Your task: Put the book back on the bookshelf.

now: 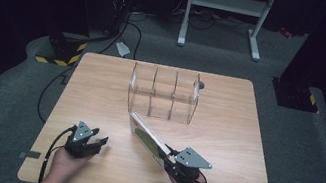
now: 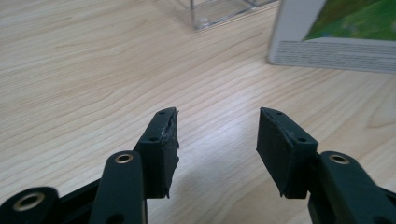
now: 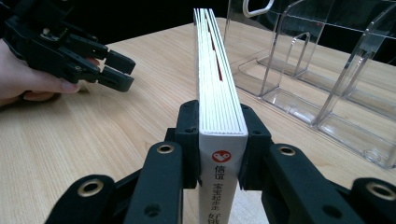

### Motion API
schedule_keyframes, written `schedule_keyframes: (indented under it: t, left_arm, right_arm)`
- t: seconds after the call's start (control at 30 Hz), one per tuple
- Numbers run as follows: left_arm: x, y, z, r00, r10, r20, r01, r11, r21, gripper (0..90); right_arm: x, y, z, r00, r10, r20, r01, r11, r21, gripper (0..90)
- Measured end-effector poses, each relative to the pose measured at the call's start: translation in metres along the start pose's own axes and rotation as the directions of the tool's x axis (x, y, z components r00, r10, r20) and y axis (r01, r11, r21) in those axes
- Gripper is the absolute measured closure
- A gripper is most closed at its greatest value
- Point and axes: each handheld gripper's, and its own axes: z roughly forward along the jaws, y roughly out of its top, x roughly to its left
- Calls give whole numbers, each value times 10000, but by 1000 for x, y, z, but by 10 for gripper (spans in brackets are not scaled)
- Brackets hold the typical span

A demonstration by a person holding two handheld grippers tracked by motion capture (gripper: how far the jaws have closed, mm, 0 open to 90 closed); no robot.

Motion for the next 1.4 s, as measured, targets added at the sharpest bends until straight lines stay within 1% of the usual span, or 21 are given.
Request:
schedule_keyframes:
  t: [0.07, 0.17, 0.23, 0.37, 0.5, 0.57, 0.6, 0.63, 0.77, 0.83, 0.87, 0.9, 1.03, 1.1, 1.17, 1.2, 1.23, 1.27, 1.37, 1.4]
  left_arm:
    - [3, 0, 3, 9997, -135, -183, 137, 9999, 105, 471]
    - [8, -1, 5, 9985, -493, -220, 496, 9987, 133, 466]
    - [10, -1, 7, 9981, -488, -382, 495, 9986, 168, 462]
    - [13, 0, 9, 9962, -652, -576, 667, 9975, 232, 452]
    - [15, 1, 12, 9954, -808, -511, 825, 9960, 335, 446]
    - [15, 2, 13, 9961, -768, -441, 785, 9962, 375, 437]
    - [15, 2, 14, 9959, -807, -415, 823, 9958, 390, 432]
    - [15, 3, 14, 9965, -713, -444, 733, 9964, 435, 426]
    - [16, 5, 18, 9958, -822, -415, 842, 9952, 497, 422]
    - [16, 6, 22, 9961, -816, -346, 845, 9922, 915, 415]
    - [16, 7, 23, 9962, -798, -351, 829, 9917, 985, 411]
    - [15, 7, 23, 9965, -751, -355, 783, 9920, 990, 406]
    - [15, 8, 25, 9967, -739, -323, 768, 9921, 987, 409]
    - [15, 8, 25, 9967, -750, -312, 778, 9921, 987, 408]
    - [15, 8, 25, 9967, -743, -329, 772, 9922, 980, 408]
    - [15, 8, 25, 9968, -737, -316, 765, 9922, 987, 407]
    - [15, 8, 24, 9968, -739, -306, 766, 9921, 996, 404]
    - [15, 8, 24, 9969, -724, -293, 750, 9921, 1006, 403]
    - [15, 8, 24, 9970, -716, -284, 741, 9923, 989, 402]
    - [14, 8, 24, 9968, -745, -276, 769, 9922, 983, 403]
  right_arm:
    - [1, 0, -2, 9999, 45, 103, -45, 10000, -44, 743]
    - [2, -1, -6, 9994, 108, 324, -105, 9999, -86, 743]
    - [1, -3, -10, 9988, 156, 469, -151, 9998, -129, 743]
    - [-2, -6, -21, 9947, 366, 959, -350, 9992, -182, 743]
    - [-6, -9, -34, 9876, 499, 1491, -471, 9986, -219, 743]
    - [-8, -12, -42, 9816, 677, 1787, -648, 9976, -224, 743]
    - [-9, -12, -45, 9792, 676, 1913, -645, 9977, -227, 743]
    - [-11, -13, -47, 9761, 719, 2051, -683, 9974, -245, 743]
    - [-18, -17, -56, 9601, 1018, 2604, -978, 9948, -285, 742]
    - [-21, -19, -60, 9516, 1233, 2816, -1189, 9924, -327, 742]
    - [-22, -20, -62, 9455, 1352, 2963, -1307, 9908, -353, 742]
    - [-23, -20, -63, 9421, 1390, 3053, -1349, 9903, -345, 742]
    - [-27, -22, -69, 9197, 1555, 3604, -1529, 9876, -359, 741]
    - [-29, -23, -70, 9150, 1628, 3691, -1606, 9863, -369, 740]
    - [-29, -23, -69, 9139, 1728, 3674, -1693, 9847, -421, 738]
    - [-30, -23, -68, 9135, 1715, 3689, -1690, 9848, -395, 736]
    - [-30, -23, -67, 9107, 1751, 3741, -1752, 9839, -339, 731]
    - [-29, -23, -65, 9108, 1790, 3720, -1797, 9832, -332, 728]
    - [-28, -21, -61, 9105, 1713, 3763, -1724, 9845, -310, 708]
    - [-27, -20, -59, 9070, 1684, 3859, -1730, 9846, -230, 693]
